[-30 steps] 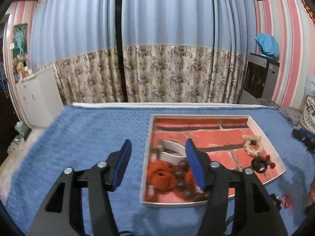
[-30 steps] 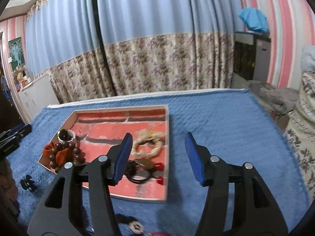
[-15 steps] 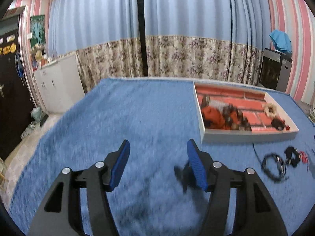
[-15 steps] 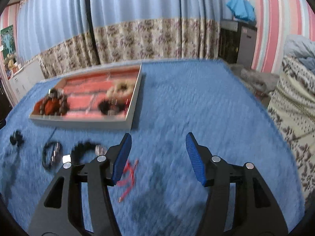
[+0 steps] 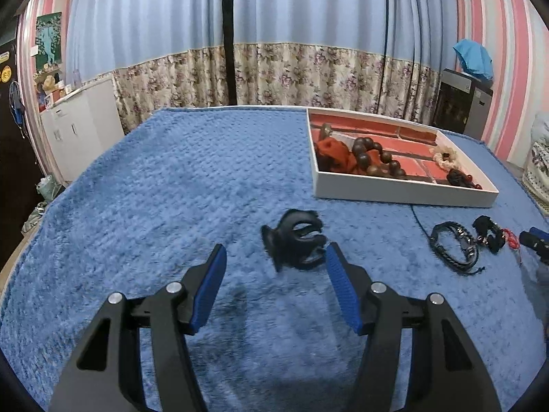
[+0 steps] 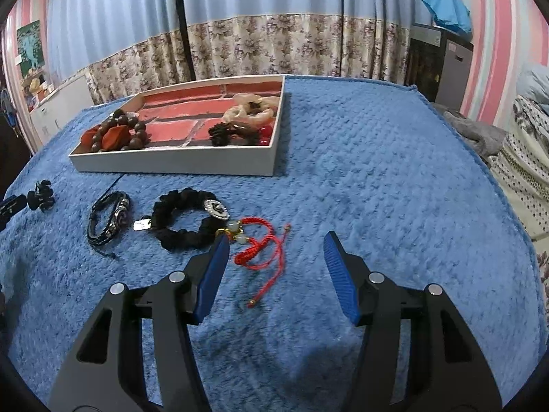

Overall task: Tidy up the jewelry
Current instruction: 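Withdraw both open tools from the box back over the remaining jewelry, then grasp the black leather braided bracelet with the left tool while the right tool grasps the red string bracelet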

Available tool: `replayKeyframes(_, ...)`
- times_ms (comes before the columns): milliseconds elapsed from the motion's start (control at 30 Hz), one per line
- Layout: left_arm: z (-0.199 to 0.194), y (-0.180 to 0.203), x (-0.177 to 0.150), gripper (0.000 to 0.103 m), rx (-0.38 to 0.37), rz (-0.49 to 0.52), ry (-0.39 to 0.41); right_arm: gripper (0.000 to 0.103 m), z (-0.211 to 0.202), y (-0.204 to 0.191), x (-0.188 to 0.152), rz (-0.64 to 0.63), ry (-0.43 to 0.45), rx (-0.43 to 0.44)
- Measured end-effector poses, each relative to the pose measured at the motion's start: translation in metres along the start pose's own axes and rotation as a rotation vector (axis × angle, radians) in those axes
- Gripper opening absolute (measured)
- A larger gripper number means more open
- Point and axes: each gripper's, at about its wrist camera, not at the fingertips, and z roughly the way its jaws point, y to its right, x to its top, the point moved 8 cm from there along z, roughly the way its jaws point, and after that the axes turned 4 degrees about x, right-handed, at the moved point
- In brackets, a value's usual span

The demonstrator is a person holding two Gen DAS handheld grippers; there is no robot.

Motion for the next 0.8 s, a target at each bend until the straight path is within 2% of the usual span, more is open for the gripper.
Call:
replayKeyframes(133, -0.004, 0.020, 0.003, 0.060, -0.040, 0.003, -0.009, 0.057, 0.004, -0.001, 0.002, -0.001, -0.004, 0.003)
replayKeyframes(267, -0.012, 0.065, -0.001, 0.060, -0.076, 0.045, -0.017, 0.057, 0.009, -0.001, 0.002, 0.000, -0.015, -0.004)
replayKeyframes(500, -0.001, 0.135, 0.000, 0.060, -0.148, 0.110, -0.051, 0.056, 0.011, 0.001, 0.006, -0.004, -0.018, -0.012)
replayKeyframes(700, 0.024, 0.149, 0.001, 0.059, -0.158, 0.112, -0.102, 0.056, 0.016, 0.000, 0.007, -0.005, -0.023, 0.004)
replayKeyframes(800, 0.036, 0.155, -0.003, 0.054, -0.170, 0.118, -0.142, 0.056, 0.019, 0.000, 0.006, 0.000, -0.033, 0.006)
